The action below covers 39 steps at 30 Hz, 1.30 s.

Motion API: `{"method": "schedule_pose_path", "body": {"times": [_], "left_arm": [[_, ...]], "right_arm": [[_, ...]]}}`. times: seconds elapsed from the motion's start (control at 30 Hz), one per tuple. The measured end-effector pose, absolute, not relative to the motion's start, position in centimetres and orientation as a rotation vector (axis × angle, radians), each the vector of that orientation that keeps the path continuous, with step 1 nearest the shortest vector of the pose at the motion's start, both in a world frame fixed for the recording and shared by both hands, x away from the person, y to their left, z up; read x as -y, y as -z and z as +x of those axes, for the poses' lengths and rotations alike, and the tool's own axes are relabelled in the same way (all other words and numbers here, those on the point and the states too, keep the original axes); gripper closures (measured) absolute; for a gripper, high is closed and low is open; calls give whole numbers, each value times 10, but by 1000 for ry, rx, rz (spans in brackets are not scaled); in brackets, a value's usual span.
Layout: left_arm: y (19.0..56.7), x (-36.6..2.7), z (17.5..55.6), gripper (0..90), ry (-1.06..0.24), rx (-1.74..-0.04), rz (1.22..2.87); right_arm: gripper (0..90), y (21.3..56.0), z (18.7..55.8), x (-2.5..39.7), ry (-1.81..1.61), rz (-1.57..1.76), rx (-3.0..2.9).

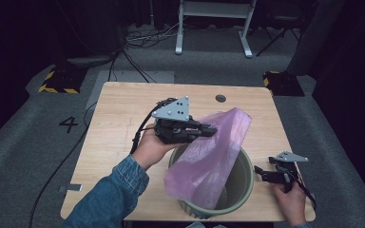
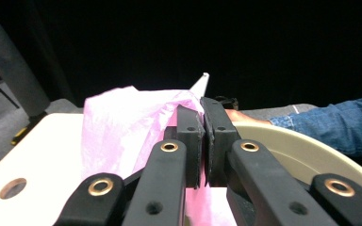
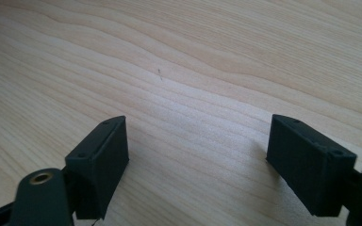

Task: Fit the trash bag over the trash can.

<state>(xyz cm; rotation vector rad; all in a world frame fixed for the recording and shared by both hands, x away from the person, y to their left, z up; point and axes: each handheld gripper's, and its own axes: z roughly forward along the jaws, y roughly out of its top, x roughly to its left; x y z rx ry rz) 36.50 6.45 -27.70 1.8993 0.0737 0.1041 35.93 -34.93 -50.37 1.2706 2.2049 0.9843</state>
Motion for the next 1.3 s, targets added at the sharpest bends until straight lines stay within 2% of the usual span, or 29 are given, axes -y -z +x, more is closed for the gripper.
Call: {"method": "schedule_pose_path", "body": {"times": [0.83,1.3], "left_arm": [[331,-86,353,866,50,-128,1990],[344,-100,354,846,114,-181,2006]], "right_arm": [[211,504,359,349,-983,1266,-2206],[158,504,360,348,-980,1246,-2233]]}}
